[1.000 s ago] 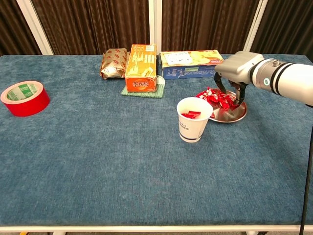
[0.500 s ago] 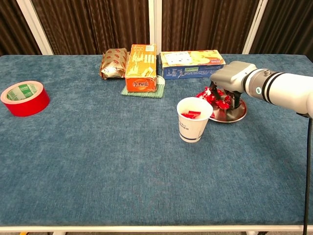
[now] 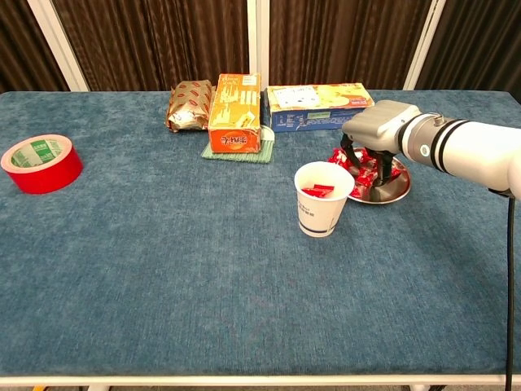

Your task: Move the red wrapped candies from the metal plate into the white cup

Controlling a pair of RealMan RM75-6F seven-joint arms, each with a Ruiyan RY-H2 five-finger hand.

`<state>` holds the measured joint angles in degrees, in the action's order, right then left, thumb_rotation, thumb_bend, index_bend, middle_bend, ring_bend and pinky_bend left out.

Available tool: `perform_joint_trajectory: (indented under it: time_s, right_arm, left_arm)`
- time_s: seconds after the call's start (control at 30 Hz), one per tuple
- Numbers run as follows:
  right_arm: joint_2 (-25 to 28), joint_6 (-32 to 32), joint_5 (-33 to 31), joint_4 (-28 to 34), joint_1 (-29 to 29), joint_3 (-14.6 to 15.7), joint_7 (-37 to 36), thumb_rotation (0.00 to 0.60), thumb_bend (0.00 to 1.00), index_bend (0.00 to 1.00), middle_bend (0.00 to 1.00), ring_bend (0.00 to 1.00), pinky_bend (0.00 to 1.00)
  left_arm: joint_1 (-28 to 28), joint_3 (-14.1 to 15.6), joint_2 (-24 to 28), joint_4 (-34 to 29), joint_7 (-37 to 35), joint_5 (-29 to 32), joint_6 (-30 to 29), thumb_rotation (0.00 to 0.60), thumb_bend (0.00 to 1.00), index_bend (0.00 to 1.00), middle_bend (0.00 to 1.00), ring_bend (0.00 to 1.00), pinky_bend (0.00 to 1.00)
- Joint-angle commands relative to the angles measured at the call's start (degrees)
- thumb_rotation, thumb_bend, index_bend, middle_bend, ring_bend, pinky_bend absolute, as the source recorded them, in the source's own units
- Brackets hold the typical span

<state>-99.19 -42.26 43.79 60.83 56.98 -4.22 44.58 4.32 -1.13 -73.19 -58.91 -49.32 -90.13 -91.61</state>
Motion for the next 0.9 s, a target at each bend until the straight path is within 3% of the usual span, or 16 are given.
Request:
perform_joint_trajectory:
  time_s: [0.03,0.33,0.63,0.9]
  right_arm:
    - [-0.13,0.21,-0.06,-0.11,-0.02,0.17,0.09,0.6,0.12,0.47,1.0,1.0,1.0]
    - [-0.63,0.46,0.21,-0.61,0.05,0.18,-0.08,0.6,0.13,0.48,1.0,1.0,1.0]
    - [0.03,0.11,-0.26,0.29,-0.39,0.37,0.12,0.6,0.15,0.64,1.0,1.0,1.0]
    - [0.96,-0.98,-0.34,1.89,-0.52,-0.03,0.13,0.6,0.18,0.66,1.0,1.0,1.0]
  left_arm:
    - [-0.02,-0.02,-0.01,0.02,-0.09,0.06,0.02,0.599,0.13,0.13,0.08,0.03,0.11]
    - [0.0,0.1,-0.13,0.32,-0.28,-0.1,0.03,0.6,0.13,0.13,0.08,0.03,0.11]
    - [0.12,0.08,-0.09,0.11,-0.22,-0.25,-0.08,0.599,0.13,0.13,0.08,0.03,0.11]
    - [0.12,-0.04,0.11,-0.14,-0.29,-0.35,-0.55,0.594,0.13,0.13,0.08,0.03,0.11]
